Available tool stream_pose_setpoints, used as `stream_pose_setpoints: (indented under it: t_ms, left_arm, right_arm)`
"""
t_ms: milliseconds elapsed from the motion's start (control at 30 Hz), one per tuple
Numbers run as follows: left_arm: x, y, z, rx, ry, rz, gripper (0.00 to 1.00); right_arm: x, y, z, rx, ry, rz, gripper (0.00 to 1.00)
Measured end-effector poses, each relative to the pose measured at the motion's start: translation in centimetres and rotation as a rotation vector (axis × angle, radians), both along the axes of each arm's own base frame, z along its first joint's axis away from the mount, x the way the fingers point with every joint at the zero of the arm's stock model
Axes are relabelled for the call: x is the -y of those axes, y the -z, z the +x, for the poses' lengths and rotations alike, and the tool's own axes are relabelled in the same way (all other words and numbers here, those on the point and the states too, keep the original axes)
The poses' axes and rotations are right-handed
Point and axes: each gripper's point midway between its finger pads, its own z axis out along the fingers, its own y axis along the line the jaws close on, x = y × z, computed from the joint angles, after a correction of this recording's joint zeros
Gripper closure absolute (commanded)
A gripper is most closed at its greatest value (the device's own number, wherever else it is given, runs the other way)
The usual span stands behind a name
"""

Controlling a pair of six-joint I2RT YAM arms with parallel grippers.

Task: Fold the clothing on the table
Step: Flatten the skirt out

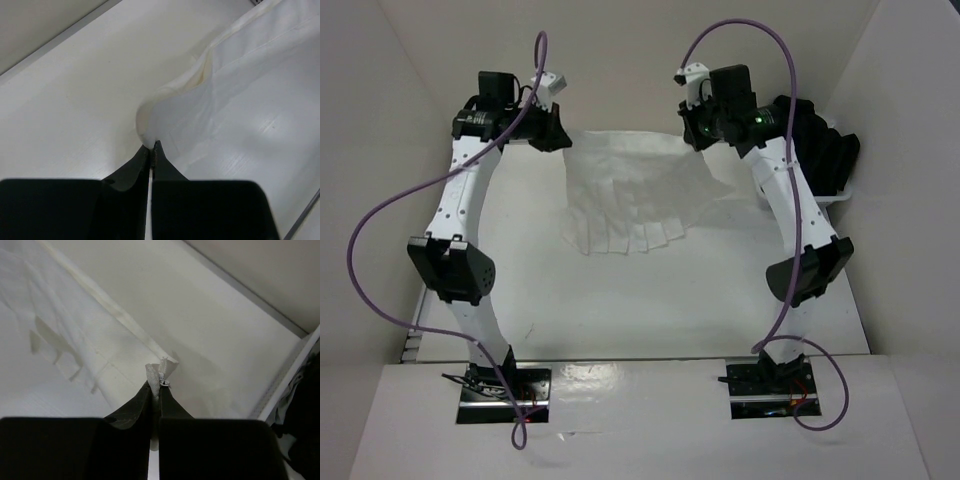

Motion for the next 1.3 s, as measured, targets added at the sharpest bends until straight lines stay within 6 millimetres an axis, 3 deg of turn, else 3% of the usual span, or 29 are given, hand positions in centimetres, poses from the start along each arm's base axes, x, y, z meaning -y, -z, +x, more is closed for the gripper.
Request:
stream_pose_setpoints:
  t_ms: [167, 233, 400, 567, 733, 1000, 1133, 1300]
  left_arm:
    - [-0.3, -2.8, -4.7, 0.065, 0.024, 0.012, 1.0]
    - [-0.1, -4.1, -6.7, 0.099, 0.041, 0.015, 1.0]
    - [0.9, -7.6, -11.0, 0.187, 0.091, 0.005, 1.0]
    - [1.3, -8.4, -13.2, 0.211, 0.107, 0.002, 1.0]
    - [1.4, -6.0, -12.4, 0.153, 0.092, 0.023, 1.0]
    - [1.3, -2.9, -7.4, 0.088, 0.026, 0.082, 1.0]
    - [1.4, -3.8, -5.4, 0.114, -0.009, 0.091, 1.0]
    - [1.1, -7.3, -4.9, 0.202, -0.037, 0.087, 1.0]
  right_arm:
    - [1.2, 2.6, -2.7, -0.063, -0.015, -0.054, 1.0]
    - [1.5, 2.6, -4.0, -0.067, -0.037, -0.06, 1.0]
    - [2.1, -1.0, -7.3, 0.018, -0.096, -0.043, 1.0]
    - [2.5, -3.7, -8.6, 0.089, -0.106, -0.023, 1.0]
    - [2.0, -3.2, -6.5, 0.082, -0.081, -0.026, 1.0]
    - [0.6, -1.4, -0.7, 0.066, -0.025, -0.035, 1.0]
    - [0.5, -1.8, 0.7, 0.084, 0.008, -0.03, 1.0]
    - [0.6, -3.9, 0.7, 0.134, 0.021, -0.004, 1.0]
